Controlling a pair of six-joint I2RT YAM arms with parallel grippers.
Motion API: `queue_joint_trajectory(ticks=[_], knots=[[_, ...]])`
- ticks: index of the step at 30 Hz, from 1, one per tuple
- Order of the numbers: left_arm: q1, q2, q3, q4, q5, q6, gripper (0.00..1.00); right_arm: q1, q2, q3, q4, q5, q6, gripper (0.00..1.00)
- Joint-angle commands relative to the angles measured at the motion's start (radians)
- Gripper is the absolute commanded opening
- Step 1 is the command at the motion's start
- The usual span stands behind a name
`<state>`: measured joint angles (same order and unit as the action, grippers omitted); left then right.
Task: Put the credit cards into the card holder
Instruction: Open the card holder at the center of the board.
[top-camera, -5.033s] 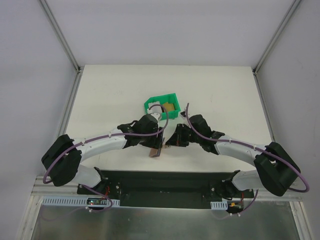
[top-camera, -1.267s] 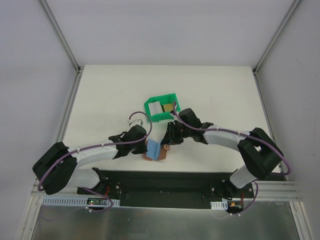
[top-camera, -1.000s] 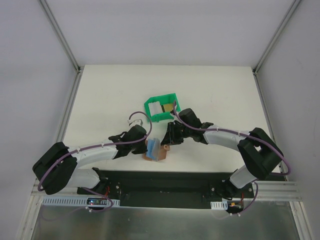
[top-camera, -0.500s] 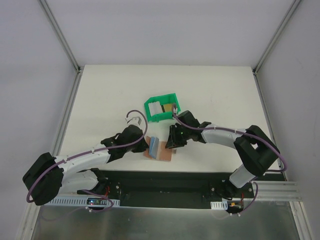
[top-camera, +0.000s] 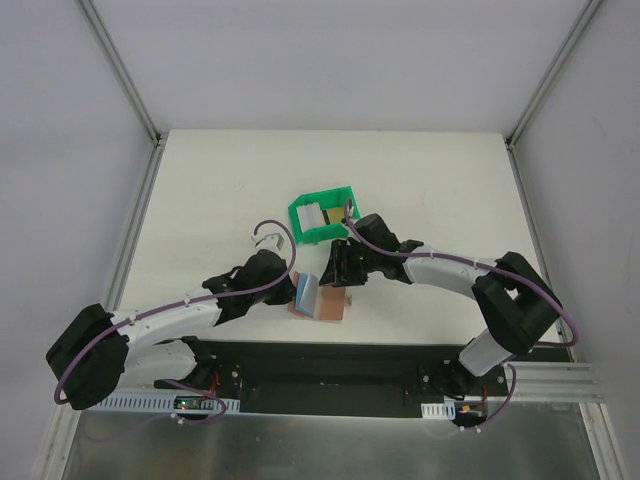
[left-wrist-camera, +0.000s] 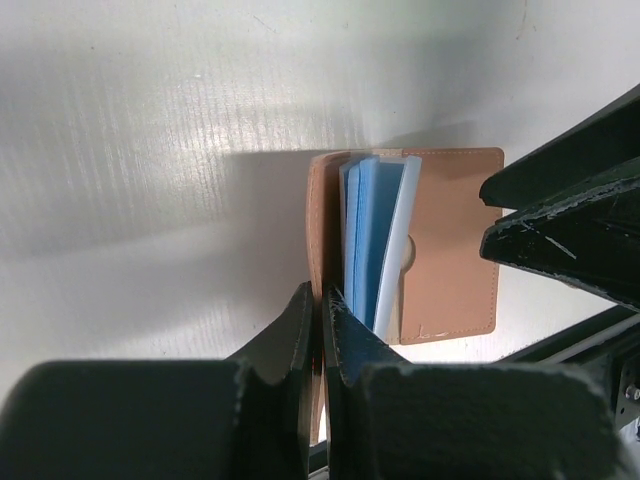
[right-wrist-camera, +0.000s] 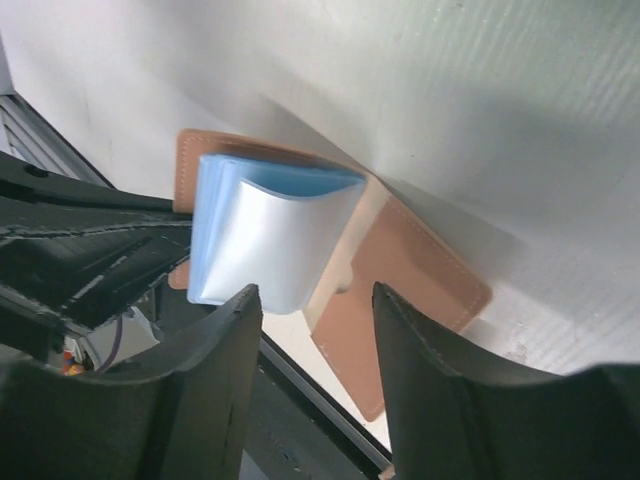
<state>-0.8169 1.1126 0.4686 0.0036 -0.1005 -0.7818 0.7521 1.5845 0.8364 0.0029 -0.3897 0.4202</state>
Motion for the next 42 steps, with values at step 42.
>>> queue_joint_trajectory(ticks=[42], knots=[[-0.008,-0.045,-0.054,0.029,-0.03,-0.037,0.0,0.131,0.072,0.202,-0.323,0.323,-0.098,0.44]])
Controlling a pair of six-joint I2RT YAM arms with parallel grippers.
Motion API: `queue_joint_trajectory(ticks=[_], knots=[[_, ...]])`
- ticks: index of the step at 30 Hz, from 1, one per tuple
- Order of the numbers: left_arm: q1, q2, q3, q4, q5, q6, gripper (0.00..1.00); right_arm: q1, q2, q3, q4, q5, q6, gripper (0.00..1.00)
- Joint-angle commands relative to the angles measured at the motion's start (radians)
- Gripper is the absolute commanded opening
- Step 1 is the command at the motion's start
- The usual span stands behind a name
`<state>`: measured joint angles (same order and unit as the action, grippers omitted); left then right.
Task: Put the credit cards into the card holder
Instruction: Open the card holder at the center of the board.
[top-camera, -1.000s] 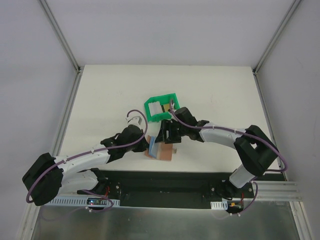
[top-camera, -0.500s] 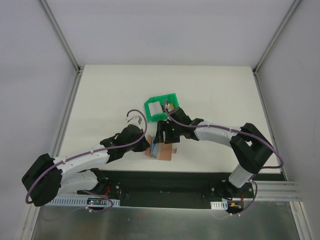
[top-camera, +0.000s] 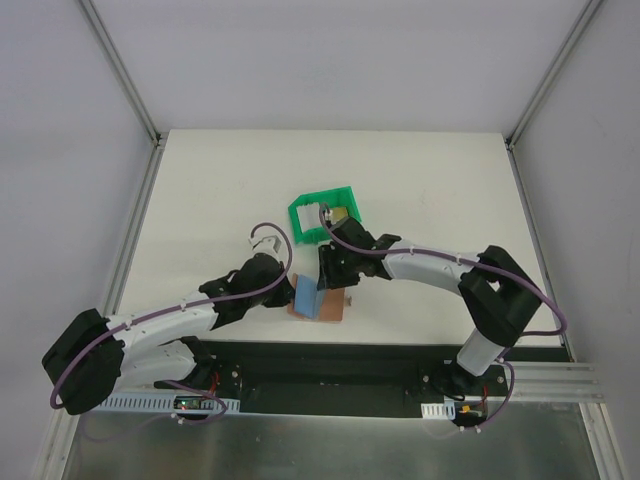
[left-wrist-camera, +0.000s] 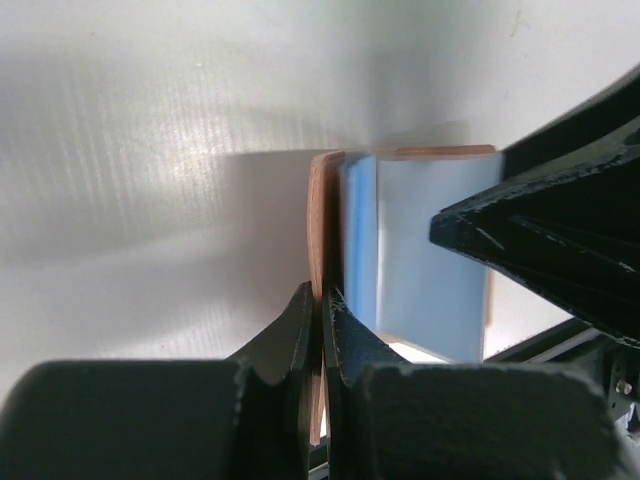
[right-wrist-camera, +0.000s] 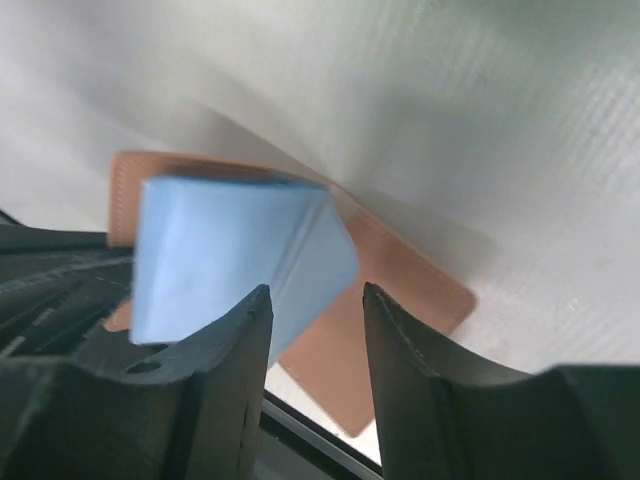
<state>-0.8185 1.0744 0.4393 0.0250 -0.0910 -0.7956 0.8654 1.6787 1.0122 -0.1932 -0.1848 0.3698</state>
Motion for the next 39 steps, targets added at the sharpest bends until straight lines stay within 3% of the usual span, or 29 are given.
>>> queue_joint_trajectory(ticks=[1,7,9,25,30,39], knots=[[-0.008,-0.007,-0.028,0.009,-0.041,-0.028,0.0,0.018,-0.033,0.02,-0.14,0.14,-0.052,0.4],[-0.007,-0.01,-0.051,0.01,-0.055,-0.059,0.0,0.018,-0.065,0.023,-0.204,0.232,-0.091,0.31],[-0.008,-0.016,-0.056,0.01,-0.059,-0.07,0.0,0.018,-0.068,0.048,-0.23,0.235,-0.118,0.23],[-0.015,-0.042,0.015,0.013,-0.039,-0.085,0.0,0.038,-0.125,0.149,-0.24,0.196,-0.233,0.2],[-0.016,-0.024,0.024,0.013,-0.032,-0.082,0.0,0.037,-0.148,0.094,-0.065,0.006,-0.169,0.17],[-0.018,-0.011,-0.013,0.013,-0.055,-0.111,0.0,0.035,0.001,0.019,-0.034,-0.133,-0.06,0.04]])
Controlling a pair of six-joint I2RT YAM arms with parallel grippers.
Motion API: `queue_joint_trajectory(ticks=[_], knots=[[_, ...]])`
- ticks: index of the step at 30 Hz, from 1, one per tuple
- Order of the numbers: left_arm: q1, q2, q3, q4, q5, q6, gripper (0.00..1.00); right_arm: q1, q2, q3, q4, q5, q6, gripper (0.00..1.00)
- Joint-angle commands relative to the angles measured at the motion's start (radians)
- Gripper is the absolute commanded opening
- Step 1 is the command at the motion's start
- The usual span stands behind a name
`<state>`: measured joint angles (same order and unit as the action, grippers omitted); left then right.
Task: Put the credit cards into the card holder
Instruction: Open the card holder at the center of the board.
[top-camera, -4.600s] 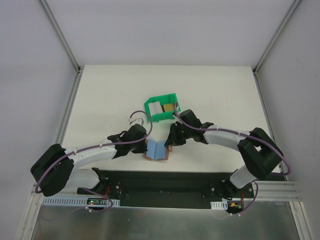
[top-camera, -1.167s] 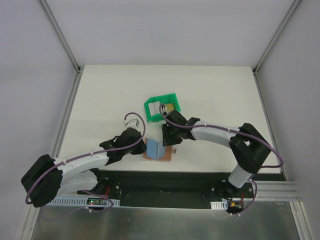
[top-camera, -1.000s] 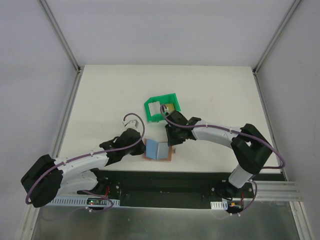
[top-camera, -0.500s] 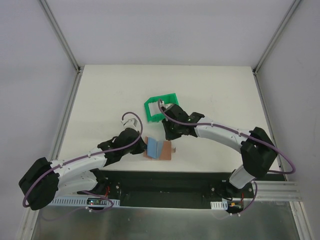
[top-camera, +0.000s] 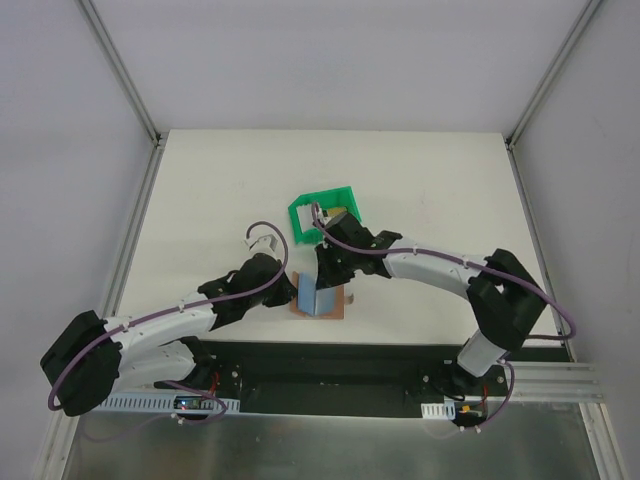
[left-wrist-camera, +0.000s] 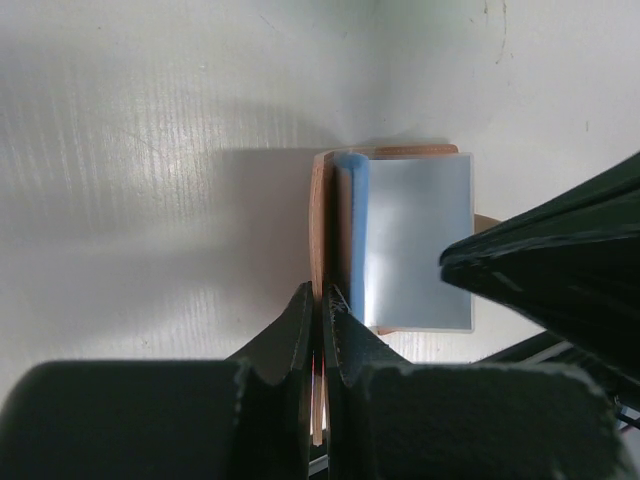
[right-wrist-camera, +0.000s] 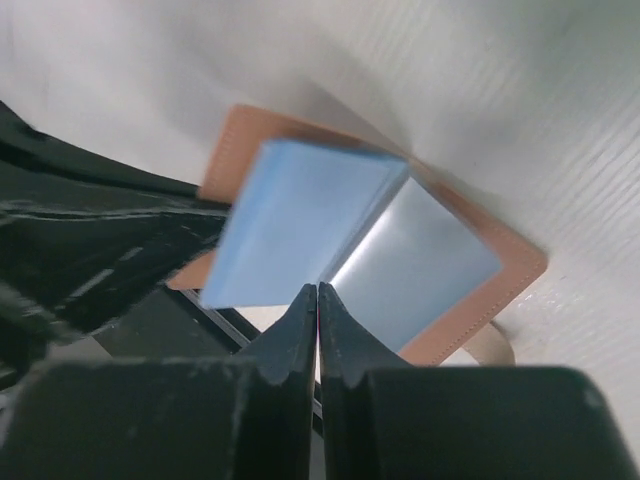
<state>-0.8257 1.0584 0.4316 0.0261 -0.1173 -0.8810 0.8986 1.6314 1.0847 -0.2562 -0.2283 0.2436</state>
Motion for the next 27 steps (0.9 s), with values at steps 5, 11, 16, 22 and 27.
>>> queue_joint_trajectory(ticks=[5,11,16,22,27], knots=[[-0.01,0.003,-0.03,0.02,-0.038,-0.032,0.0,0.002,0.106,-0.112,0.081,-0.112,0.08,0.04],[-0.007,-0.05,-0.065,0.023,-0.048,0.036,0.02,-0.012,0.159,-0.132,0.055,-0.063,0.057,0.03],[0.011,-0.1,-0.091,0.035,-0.021,0.094,0.1,-0.013,0.166,-0.12,0.034,-0.051,0.034,0.03],[0.057,-0.103,-0.105,0.063,0.05,0.106,0.14,-0.013,0.165,-0.121,0.035,-0.052,0.034,0.03],[0.082,-0.086,-0.11,0.089,0.091,0.111,0.14,-0.013,0.166,-0.121,0.035,-0.057,0.033,0.04]])
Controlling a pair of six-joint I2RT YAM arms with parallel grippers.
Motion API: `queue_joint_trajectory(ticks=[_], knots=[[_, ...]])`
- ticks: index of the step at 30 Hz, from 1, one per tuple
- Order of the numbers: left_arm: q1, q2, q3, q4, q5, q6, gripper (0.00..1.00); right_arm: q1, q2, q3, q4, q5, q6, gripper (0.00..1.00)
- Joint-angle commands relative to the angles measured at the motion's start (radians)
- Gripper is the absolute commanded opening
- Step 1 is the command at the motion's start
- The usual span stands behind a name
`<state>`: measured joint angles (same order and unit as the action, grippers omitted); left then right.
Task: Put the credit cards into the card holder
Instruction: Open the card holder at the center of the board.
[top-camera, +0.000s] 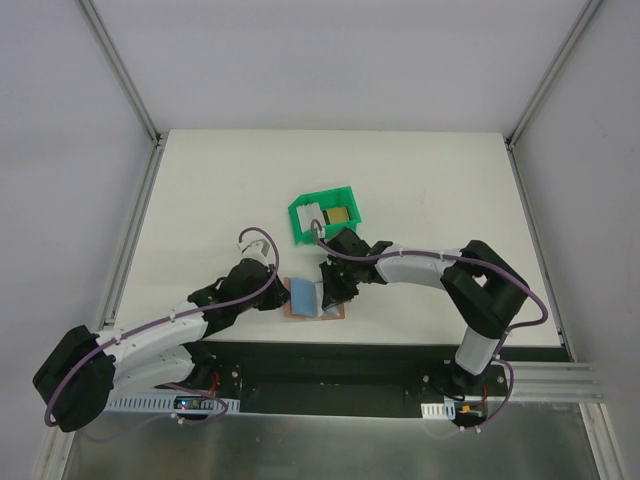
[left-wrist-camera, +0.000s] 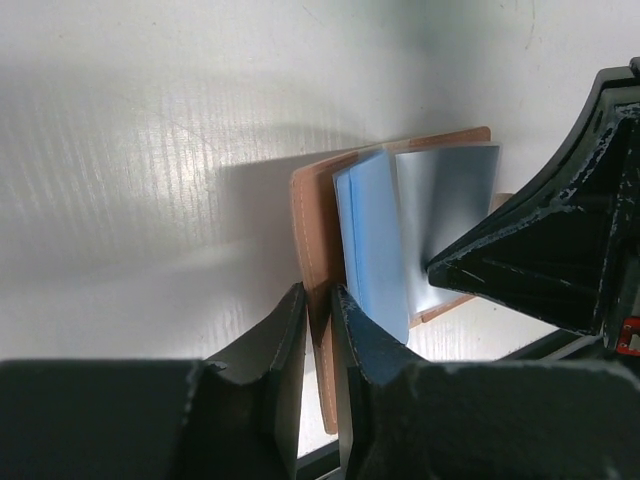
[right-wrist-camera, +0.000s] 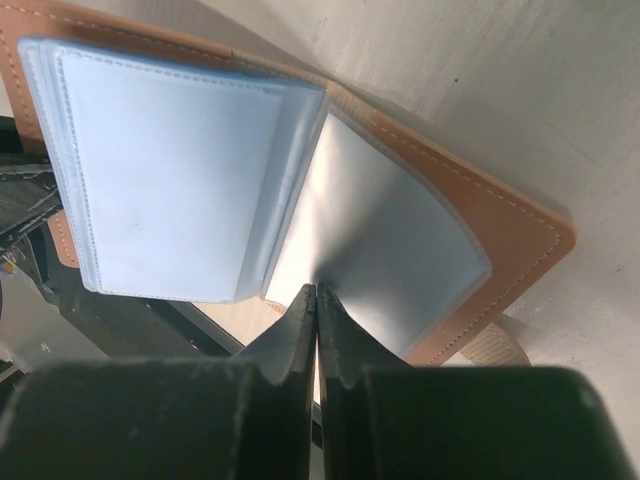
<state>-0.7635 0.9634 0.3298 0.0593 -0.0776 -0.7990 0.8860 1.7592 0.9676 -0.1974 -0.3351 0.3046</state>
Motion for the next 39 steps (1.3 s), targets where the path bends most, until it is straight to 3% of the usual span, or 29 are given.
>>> queue_joint_trajectory(ticks=[1,10,21,31,35,39], knots=[[0.026,0.012,-0.009,0.057,0.058,0.029,0.14,-0.001,0.037,-0.004,-0.023,0.048,-0.028,0.04],[0.088,-0.008,-0.04,0.08,0.131,0.024,0.25,-0.001,0.048,0.003,-0.025,0.039,-0.03,0.04],[0.121,-0.012,-0.064,0.097,0.171,0.024,0.17,-0.001,0.057,0.011,-0.031,0.031,-0.033,0.04],[0.158,-0.04,-0.08,0.099,0.209,0.032,0.22,-0.001,0.063,0.016,-0.034,0.024,-0.035,0.04],[0.162,-0.029,-0.077,0.109,0.231,0.044,0.18,-0.001,0.066,0.019,-0.036,0.022,-0.035,0.05],[0.165,-0.012,-0.077,0.123,0.249,0.046,0.06,-0.001,0.065,0.02,-0.039,0.022,-0.036,0.05]])
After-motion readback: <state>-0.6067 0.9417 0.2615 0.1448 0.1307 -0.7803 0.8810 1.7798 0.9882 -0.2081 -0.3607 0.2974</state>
